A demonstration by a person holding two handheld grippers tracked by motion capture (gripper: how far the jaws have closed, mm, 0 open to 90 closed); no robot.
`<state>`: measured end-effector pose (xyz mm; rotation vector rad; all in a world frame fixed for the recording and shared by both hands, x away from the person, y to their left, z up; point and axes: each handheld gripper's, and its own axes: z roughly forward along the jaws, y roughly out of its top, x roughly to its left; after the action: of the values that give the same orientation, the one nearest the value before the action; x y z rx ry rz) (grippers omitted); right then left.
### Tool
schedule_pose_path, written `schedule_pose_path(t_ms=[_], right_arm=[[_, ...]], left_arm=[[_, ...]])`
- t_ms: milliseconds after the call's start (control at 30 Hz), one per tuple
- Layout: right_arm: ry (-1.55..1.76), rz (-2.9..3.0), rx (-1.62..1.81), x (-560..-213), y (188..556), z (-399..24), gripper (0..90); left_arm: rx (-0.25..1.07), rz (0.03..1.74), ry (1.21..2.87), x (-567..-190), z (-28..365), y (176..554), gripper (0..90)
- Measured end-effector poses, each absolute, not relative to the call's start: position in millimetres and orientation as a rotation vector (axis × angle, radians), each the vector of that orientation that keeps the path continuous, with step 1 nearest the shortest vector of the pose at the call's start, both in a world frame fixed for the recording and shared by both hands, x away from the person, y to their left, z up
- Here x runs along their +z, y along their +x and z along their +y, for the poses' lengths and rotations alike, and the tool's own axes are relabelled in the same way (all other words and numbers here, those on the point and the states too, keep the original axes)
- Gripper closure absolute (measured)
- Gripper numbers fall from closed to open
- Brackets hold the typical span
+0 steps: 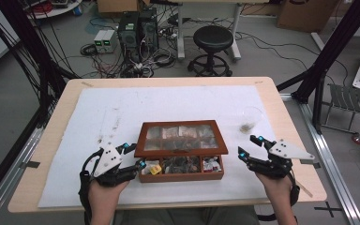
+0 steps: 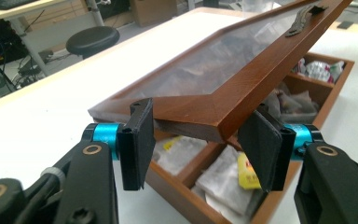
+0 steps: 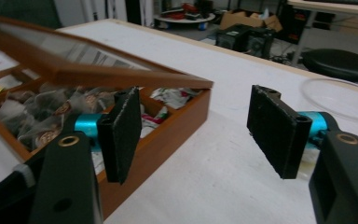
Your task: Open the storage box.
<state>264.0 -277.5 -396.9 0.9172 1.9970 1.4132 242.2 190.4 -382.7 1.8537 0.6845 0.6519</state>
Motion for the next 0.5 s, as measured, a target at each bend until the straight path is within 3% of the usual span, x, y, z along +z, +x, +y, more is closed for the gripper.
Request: schedule_pose_path(t_ms=[500], right_arm=[[0.731, 2.053, 1.385, -390, 273, -223, 49.0]], left_arm=[[0.67, 0.688, 1.822, -368, 188, 258, 44.7]])
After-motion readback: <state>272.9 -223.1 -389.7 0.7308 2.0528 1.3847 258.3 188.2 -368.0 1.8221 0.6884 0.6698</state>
